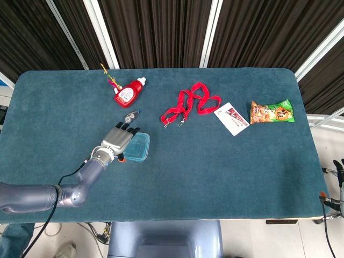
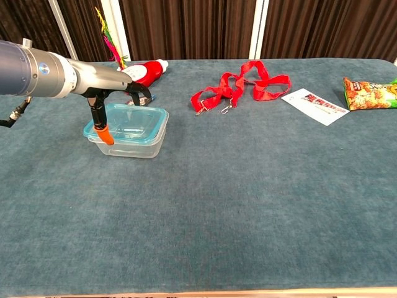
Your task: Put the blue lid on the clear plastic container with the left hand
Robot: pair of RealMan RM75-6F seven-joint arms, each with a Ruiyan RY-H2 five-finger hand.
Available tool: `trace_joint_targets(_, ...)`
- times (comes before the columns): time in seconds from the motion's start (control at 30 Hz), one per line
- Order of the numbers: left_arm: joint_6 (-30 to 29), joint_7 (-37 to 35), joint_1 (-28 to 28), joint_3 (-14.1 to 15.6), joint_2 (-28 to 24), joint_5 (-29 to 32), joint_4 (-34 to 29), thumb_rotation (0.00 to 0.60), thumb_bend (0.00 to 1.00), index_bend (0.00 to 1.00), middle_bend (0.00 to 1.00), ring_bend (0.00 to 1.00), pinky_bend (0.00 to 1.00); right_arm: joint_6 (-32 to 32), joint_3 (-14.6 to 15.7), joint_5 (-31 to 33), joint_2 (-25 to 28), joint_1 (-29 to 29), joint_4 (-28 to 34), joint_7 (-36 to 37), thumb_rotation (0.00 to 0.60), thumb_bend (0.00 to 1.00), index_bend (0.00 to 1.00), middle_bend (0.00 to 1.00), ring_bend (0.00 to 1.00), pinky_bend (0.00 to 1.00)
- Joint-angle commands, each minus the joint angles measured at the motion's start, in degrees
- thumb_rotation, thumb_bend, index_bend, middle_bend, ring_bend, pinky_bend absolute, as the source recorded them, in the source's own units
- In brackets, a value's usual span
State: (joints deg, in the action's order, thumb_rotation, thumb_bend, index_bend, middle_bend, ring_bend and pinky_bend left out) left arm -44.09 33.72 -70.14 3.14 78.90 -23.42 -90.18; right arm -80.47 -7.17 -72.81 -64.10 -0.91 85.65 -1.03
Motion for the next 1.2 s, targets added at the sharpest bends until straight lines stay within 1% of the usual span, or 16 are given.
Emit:
trace_joint_targets(0.03, -0.02, 0.09, 0.01, 0.03, 0.0, 0.01, -0.03, 0.6, 0.24, 0.0, 0.24, 0.0, 0.0, 0.04, -0.01, 0.06, -0.01, -0.01, 0.01, -0.03, 0.6, 0.31, 0.07, 0.05, 0.04, 0.0)
trace_joint_targets(0.33, -0.6, 0.83, 0.02, 0.31, -0.39, 0.1, -0.61, 0.6, 0.24, 0.0, 0.24, 0.0, 0.0, 0.21, -0.01, 0.11, -0.03, -0.06, 0.03, -0.01, 0.6, 0.31, 0.07, 0.05, 0.04, 0.0)
trace_joint_targets(0.93, -1.35, 2.01, 0.09, 0.26, 0.46, 0.31, -0.26, 0.6, 0.24, 0.0, 0.24, 0.0, 0.0, 0.17, -0.08, 0.26, 0.13, 0.04, 0.1, 0.2, 0.6, 0.31, 0.07, 0.05, 0.04, 0.0)
trace_joint_targets(1.2, -3.1, 3.09, 0.07, -0.01, 1.15, 1.07, -0.56, 0.6, 0.24, 0.0, 0.24, 0.0, 0.0, 0.31, -0.05, 0.25, 0.16, 0.02, 0.05, 0.35, 0.6, 0.31, 0.07, 0.05, 0.04, 0.0)
